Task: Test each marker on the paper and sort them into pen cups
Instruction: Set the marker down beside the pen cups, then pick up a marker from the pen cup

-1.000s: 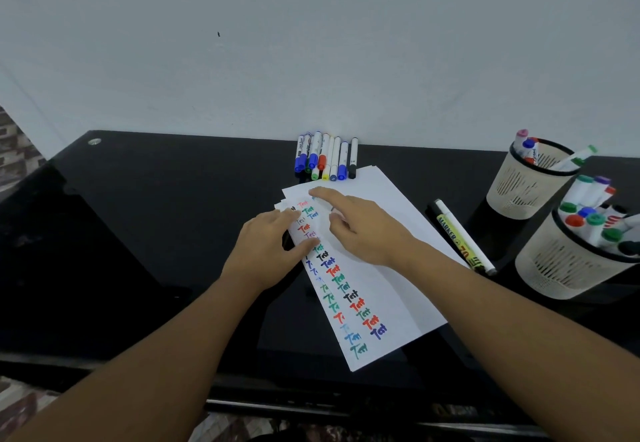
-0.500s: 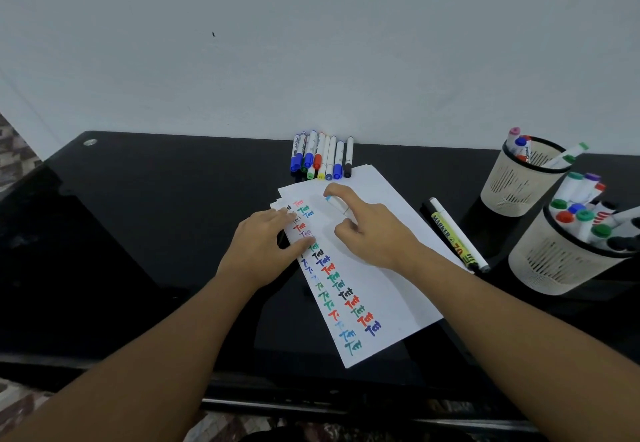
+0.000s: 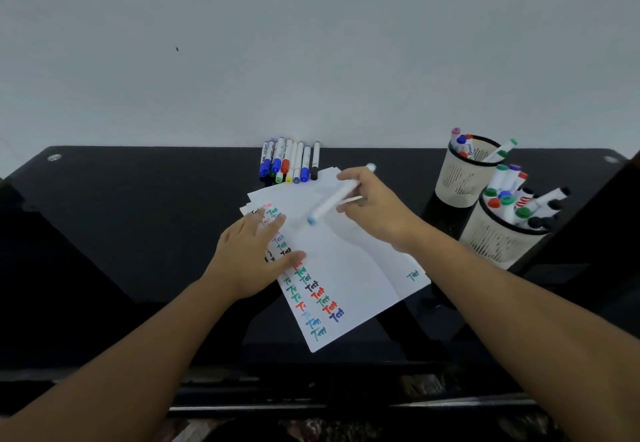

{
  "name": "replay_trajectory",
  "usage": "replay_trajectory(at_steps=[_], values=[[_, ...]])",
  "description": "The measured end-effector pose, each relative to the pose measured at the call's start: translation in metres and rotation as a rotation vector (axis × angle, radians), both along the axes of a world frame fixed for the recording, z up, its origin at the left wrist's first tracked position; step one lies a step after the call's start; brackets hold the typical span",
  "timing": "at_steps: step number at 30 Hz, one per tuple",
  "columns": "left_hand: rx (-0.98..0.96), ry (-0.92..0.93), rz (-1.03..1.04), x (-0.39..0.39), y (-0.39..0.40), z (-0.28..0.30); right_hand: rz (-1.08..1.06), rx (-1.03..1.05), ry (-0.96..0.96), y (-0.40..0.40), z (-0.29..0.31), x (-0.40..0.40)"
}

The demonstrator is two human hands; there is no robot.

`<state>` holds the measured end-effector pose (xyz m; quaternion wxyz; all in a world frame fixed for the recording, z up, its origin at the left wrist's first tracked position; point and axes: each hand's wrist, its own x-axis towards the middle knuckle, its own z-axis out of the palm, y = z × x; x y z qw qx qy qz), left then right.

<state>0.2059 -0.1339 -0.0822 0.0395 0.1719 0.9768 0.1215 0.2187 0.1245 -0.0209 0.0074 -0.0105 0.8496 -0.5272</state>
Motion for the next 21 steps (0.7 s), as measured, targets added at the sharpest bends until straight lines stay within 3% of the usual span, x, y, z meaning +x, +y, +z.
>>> replay_trajectory(at_steps=[5,11,15,21], values=[[-0.08,-0.022,-0.054,0.012,0.009,-0.008,-0.079,-0.026,0.028,0.011,0.005,0.012],[-0.092,-0.017,-0.046,0.014,0.008,-0.01,-0.191,0.416,0.26,0.029,0.024,0.021],[-0.08,-0.019,-0.035,0.015,0.008,-0.01,-0.198,0.561,0.39,0.05,0.053,0.021],[-0.056,-0.016,-0.032,0.016,0.009,-0.009,-0.465,0.599,0.415,0.11,0.092,0.012]])
